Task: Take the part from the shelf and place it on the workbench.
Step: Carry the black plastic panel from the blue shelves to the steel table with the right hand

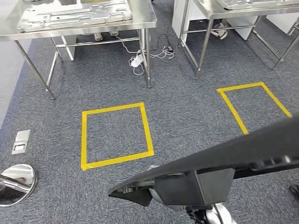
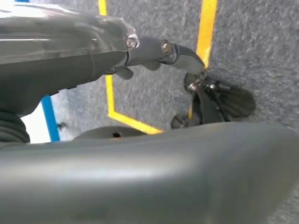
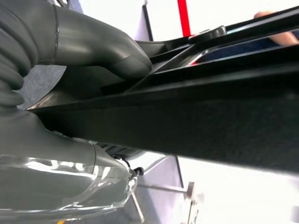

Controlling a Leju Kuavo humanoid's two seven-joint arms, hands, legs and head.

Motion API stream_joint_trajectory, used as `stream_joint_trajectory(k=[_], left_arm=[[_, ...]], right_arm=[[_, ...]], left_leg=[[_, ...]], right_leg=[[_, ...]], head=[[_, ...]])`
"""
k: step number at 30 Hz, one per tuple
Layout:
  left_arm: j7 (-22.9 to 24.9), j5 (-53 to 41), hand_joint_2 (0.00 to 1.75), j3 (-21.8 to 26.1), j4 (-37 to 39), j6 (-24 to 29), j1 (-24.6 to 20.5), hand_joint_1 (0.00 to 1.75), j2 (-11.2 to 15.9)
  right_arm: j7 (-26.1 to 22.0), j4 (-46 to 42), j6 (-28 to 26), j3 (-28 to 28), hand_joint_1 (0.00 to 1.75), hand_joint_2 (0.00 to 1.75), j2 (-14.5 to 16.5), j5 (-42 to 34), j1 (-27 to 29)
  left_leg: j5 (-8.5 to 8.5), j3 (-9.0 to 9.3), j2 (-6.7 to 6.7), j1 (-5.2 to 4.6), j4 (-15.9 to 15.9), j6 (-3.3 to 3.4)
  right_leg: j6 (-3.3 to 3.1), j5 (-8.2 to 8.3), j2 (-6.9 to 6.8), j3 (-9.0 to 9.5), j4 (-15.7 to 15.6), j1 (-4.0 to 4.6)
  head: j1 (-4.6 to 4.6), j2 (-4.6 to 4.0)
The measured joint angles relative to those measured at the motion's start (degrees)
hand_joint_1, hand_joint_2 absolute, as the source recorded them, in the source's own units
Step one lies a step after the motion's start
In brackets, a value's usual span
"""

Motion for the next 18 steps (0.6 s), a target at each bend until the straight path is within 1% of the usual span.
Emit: stream_joint_trajectory(k=[1, 2, 3, 4, 5, 6, 7, 8, 9, 10, 11, 12, 13, 14, 15, 16, 17, 18], left_arm=[[-0.01, 0.0, 1.75, 0.02, 0.0, -0.02, 0.05, 0.0, 0.0], [-0.02, 0.0, 1.75, 0.05, 0.0, -0.03, 0.18, 0.0, 0.01], [-0.03, 0.01, 1.75, 0.1, 0.0, -0.03, 0.34, 0.0, 0.02], [-0.05, 0.01, 1.75, 0.15, 0.0, -0.05, 0.44, 0.0, 0.03], [-0.09, 0.02, 1.75, 0.2, 0.0, -0.09, 0.4, 0.0, 0.03], [-0.15, 0.02, 1.75, 0.26, 0.0, -0.18, 0.29, 0.0, 0.03], [-0.24, 0.03, 1.75, 0.32, 0.0, -0.32, 0.15, 0.0, 0.02], [-0.35, 0.04, 1.75, 0.39, 0.0, -0.46, 0.03, 0.0, 0.02], [-0.48, 0.05, 1.75, 0.46, 0.0, -0.59, 0.02, 0.0, 0.02], [-0.64, 0.1, 1.75, 0.53, 0.0, -0.66, 0.09, 0.0, 0.02], [-0.8, 0.2, 1.75, 0.6, 0.0, -0.69, 0.2, 0.0, 0.02], [-0.93, 0.37, 1.75, 0.67, 0.0, -0.72, 0.31, 0.0, 0.02], [-1.05, 0.57, 1.75, 0.75, 0.0, -0.73, 0.36, 0.0, 0.02], [-1.14, 0.77, 1.75, 0.84, 0.0, -0.77, 0.34, 0.0, 0.02], [-1.2, 0.91, 1.75, 0.91, 0.0, -0.81, 0.29, 0.0, 0.02], [-1.24, 0.98, 1.75, 0.98, 0.0, -0.88, 0.26, 0.0, 0.02], [-1.27, 1.07, 1.75, 1.06, 0.0, -0.99, 0.29, 0.0, -0.01], [-1.3, 1.16, 1.75, 1.14, 0.0, -1.09, 0.35, 0.0, -0.04]], right_arm=[[-0.01, 0.01, 0.01, 0.02, 1.75, 1.75, 0.0, -0.04, -0.05], [-0.01, 0.0, 0.03, 0.03, 1.75, 1.75, 0.02, -0.11, -0.16], [-0.01, -0.01, 0.06, 0.07, 1.75, 1.75, 0.04, -0.21, -0.3], [-0.01, -0.01, 0.08, 0.1, 1.75, 1.75, 0.09, -0.33, -0.43], [-0.02, -0.02, 0.11, 0.13, 1.75, 1.75, 0.13, -0.48, -0.51], [-0.01, -0.02, 0.14, 0.16, 1.75, 1.75, 0.15, -0.6, -0.5], [0.02, -0.01, 0.15, 0.16, 1.75, 1.75, 0.15, -0.68, -0.45], [0.04, 0.02, 0.16, 0.18, 1.75, 1.75, 0.14, -0.75, -0.39], [0.07, 0.05, 0.16, 0.2, 1.75, 1.75, 0.13, -0.8, -0.34], [0.08, 0.08, 0.16, 0.22, 1.75, 1.75, 0.13, -0.89, -0.33], [0.08, 0.1, 0.15, 0.24, 1.75, 1.75, 0.13, -0.99, -0.34], [0.08, 0.1, 0.14, 0.24, 1.75, 1.75, 0.14, -1.1, -0.37], [0.08, 0.11, 0.12, 0.24, 1.75, 1.75, 0.15, -1.17, -0.39], [0.09, 0.11, 0.1, 0.24, 1.75, 1.75, 0.16, -1.22, -0.44], [0.09, 0.12, 0.08, 0.24, 1.75, 1.75, 0.17, -1.25, -0.47], [0.1, 0.12, 0.07, 0.24, 1.75, 1.75, 0.18, -1.27, -0.49], [0.11, 0.12, 0.05, 0.25, 1.75, 1.75, 0.19, -1.28, -0.5], [0.11, 0.11, 0.05, 0.25, 1.75, 1.75, 0.19, -1.3, -0.52]], left_leg=[[-0.04, -0.1, -0.56, 0.08, -0.02, -0.33], [-0.04, -0.17, -1.1, 0.23, -0.11, -0.64], [-0.17, -0.19, -1.08, 0.27, -0.06, -0.96], [-0.63, -0.44, -0.34, 0.23, 0.55, -1.3], [-1.56, -1.19, 0.91, 0.21, 2.14, -1.65], [-2.97, -2.58, 2.52, 0.28, 4.89, -2.01], [-4.5, -4.47, 3.86, 0.43, 8.42, -2.39], [-5.73, -6.41, 4.59, 0.65, 11.91, -2.71], [-6.2, -7.81, 5.01, 0.83, 14.3, -2.95], [-5.58, -8.26, 5.24, 0.99, 14.76, -3.1], [-3.98, -7.63, 5.41, 1.12, 13.09, -3.14], [-1.65, -6.08, 5.61, 1.19, 9.59, -3.04], [0.12, -4.43, 5.91, 1.15, 6.07, -2.8], [1.3, -3.05, 6.16, 1.0, 3.11, -2.46], [1.64, -2.26, 6.37, 0.82, 1.35, -2.07], [1.24, -2.1, 6.49, 0.61, 0.91, -1.72], [1.16, -2.03, 6.49, 0.55, 0.58, -1.57], [1.09, -2.01, 6.48, 0.56, 0.44, -1.52]], right_leg=[[-0.18, -0.29, 0.09, 0.25, -0.34, 0.08], [-0.44, -0.36, -0.35, 0.42, -0.61, 0.1], [-0.73, -0.34, -0.93, 0.55, -0.76, 0.05], [-1.04, -0.34, -1.56, 0.72, -0.91, -0.07], [-1.31, -0.37, -2.28, 0.91, -1.05, -0.24], [-1.52, -0.49, -3.07, 1.08, -1.1, -0.31], [-1.66, -0.69, -3.79, 1.23, -1.1, -0.31], [-1.7, -0.89, -4.46, 1.38, -1.1, -0.3], [-1.65, -1.09, -5.02, 1.55, -1.1, -0.3], [-1.56, -1.3, -5.42, 1.78, -1.1, -0.32], [-1.45, -1.52, -5.73, 2.08, -1.09, -0.34], [-1.31, -1.77, -5.98, 2.45, -1.1, -0.36], [-1.16, -2.01, -6.16, 2.75, -1.13, -0.33], [-0.94, -2.2, -6.25, 2.93, -1.13, -0.28], [-0.67, -2.32, -6.31, 2.97, -1.14, -0.21], [-0.37, -2.36, -6.37, 2.95, -1.24, -0.15], [-0.28, -2.45, -6.37, 2.96, -1.25, -0.11], [-0.38, -2.5, -6.4, 3.04, -1.34, -0.1]], head=[[-0.02, 0.0], [-0.03, 0.0], [-0.03, 0.0], [-0.07, 0.0], [-0.11, 0.0], [-0.15, 0.0], [-0.2, 0.0], [-0.19, 0.0], [-0.19, 0.0], [-0.19, 0.0], [-0.19, 0.0], [-0.19, 0.0], [-0.19, 0.0], [-0.18, 0.0], [-0.18, 0.0], [-0.17, 0.0], [-0.17, 0.0], [-0.16, 0.0]])
